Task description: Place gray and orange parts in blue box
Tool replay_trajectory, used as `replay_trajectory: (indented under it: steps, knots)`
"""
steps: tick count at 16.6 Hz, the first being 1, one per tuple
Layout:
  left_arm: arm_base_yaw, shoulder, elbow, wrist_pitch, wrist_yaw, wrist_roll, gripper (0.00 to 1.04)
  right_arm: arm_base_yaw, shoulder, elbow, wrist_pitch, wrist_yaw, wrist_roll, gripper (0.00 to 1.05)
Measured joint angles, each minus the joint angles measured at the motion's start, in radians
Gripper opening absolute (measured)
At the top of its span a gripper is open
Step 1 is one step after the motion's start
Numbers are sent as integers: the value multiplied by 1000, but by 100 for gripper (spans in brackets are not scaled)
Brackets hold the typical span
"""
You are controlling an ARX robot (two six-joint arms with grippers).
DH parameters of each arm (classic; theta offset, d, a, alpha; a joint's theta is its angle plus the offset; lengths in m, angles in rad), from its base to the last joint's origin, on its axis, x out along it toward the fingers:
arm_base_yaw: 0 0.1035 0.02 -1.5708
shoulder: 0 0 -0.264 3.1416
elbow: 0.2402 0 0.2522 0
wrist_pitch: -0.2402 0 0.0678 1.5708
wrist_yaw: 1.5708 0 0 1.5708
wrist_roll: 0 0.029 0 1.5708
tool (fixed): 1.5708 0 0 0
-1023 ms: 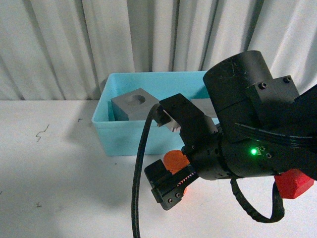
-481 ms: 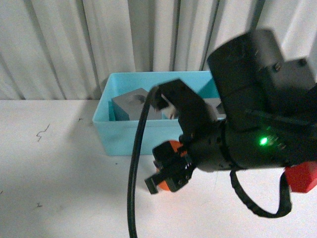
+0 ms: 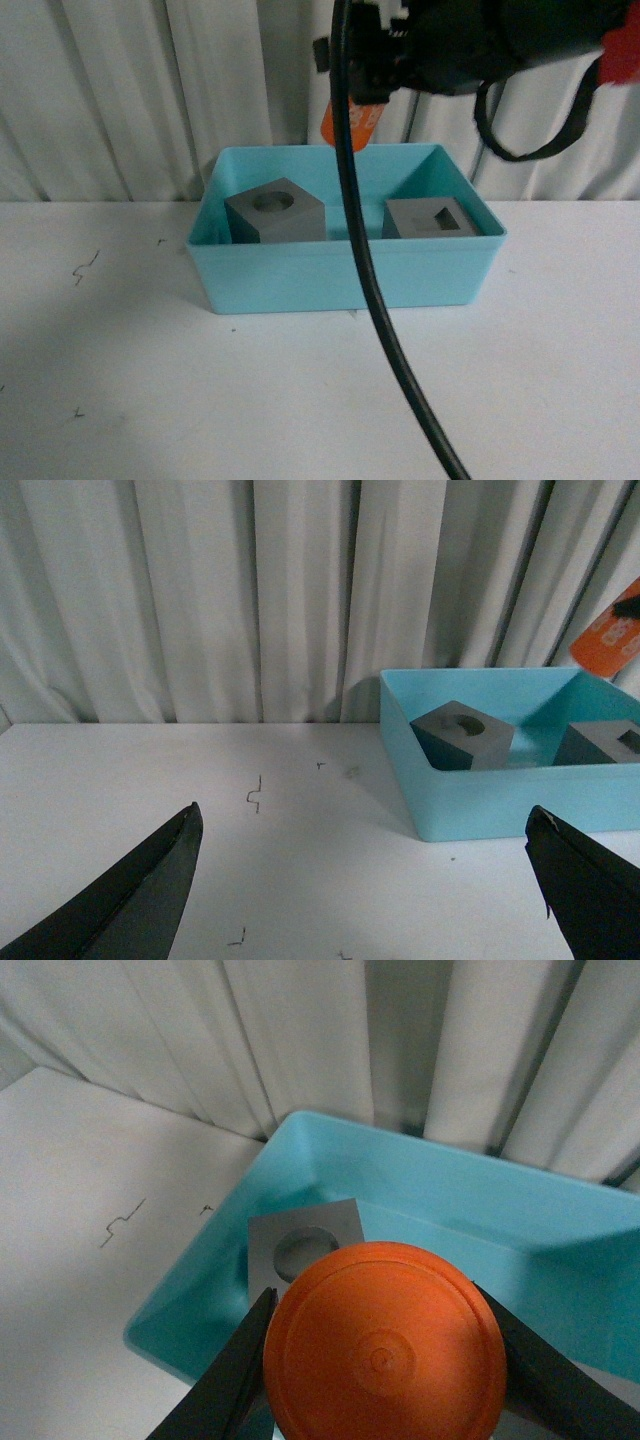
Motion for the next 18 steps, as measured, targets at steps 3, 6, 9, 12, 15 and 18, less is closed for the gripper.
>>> replay_trajectory:
  steps: [3,6,9,12,15,18]
  knots:
    - [0,0,0,0,0,0,98,37,133,154,-78,95,56,48]
    - [0,0,0,0,0,0,98,38,192,184,-117,173,83,48]
    - [0,0,0,0,0,0,98,37,228,184,-138,235,107,48]
    - [0,0,0,0,1,0,98,32,240,184,-134,244,130,48]
    - [0,0,0,0,0,0,98,31,287,186,-142,259,137,48]
    - [0,0,0,0,0,0,98,31,314,204,-152,264,141,48]
